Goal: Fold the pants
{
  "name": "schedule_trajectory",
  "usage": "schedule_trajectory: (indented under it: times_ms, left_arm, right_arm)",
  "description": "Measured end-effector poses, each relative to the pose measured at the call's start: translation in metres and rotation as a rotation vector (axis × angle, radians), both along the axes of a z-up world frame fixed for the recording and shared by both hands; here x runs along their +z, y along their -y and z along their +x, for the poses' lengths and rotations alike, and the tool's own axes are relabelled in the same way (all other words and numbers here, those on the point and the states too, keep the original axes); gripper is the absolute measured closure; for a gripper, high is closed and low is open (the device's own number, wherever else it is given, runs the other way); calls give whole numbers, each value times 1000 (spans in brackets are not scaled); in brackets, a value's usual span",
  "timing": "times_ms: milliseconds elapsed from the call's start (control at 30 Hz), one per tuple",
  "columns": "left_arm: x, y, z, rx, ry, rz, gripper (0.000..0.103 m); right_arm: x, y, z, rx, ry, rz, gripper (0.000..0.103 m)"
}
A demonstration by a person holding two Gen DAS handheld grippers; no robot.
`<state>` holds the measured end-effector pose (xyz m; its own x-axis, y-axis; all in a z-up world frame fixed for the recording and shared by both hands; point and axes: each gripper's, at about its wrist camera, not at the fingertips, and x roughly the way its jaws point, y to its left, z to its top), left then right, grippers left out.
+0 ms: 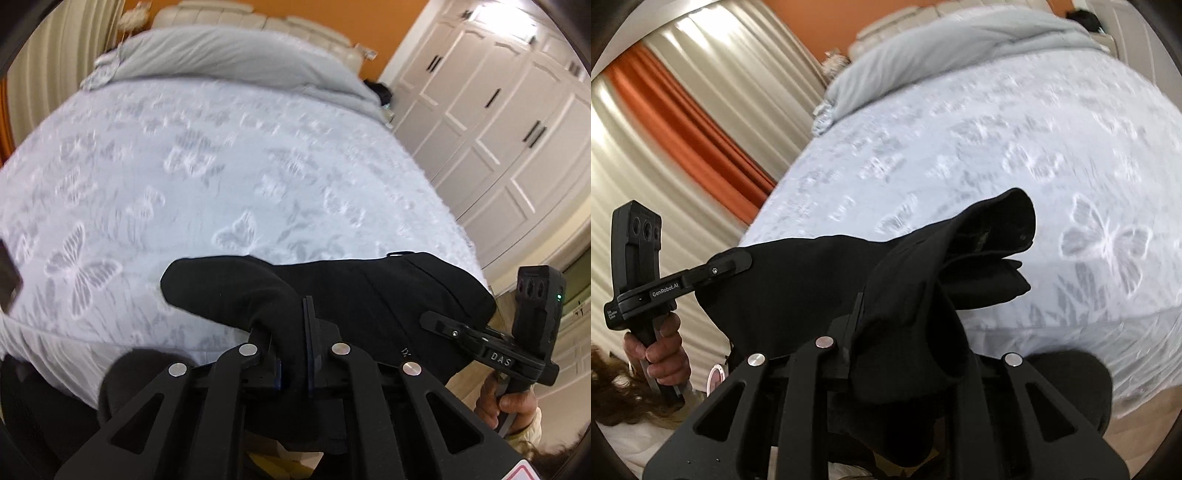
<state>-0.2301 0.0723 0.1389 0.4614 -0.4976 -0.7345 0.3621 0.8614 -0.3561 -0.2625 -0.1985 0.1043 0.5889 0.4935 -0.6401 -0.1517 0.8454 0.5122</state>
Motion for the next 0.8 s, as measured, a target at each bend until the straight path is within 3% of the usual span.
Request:
schedule_trajectory:
  times_ms: [500,667,800]
  left_arm:
    - [165,-6,-8,-4,506,-67,97]
    - [212,1,18,24,676,-87,97]
    - [235,3,55,61,749,-120,97]
  right_arm:
    - [152,8,31,2,462,-62,84]
    - [196,12,59,-2,633,-110,84]
    - [218,28,108,-15,698,-81,82]
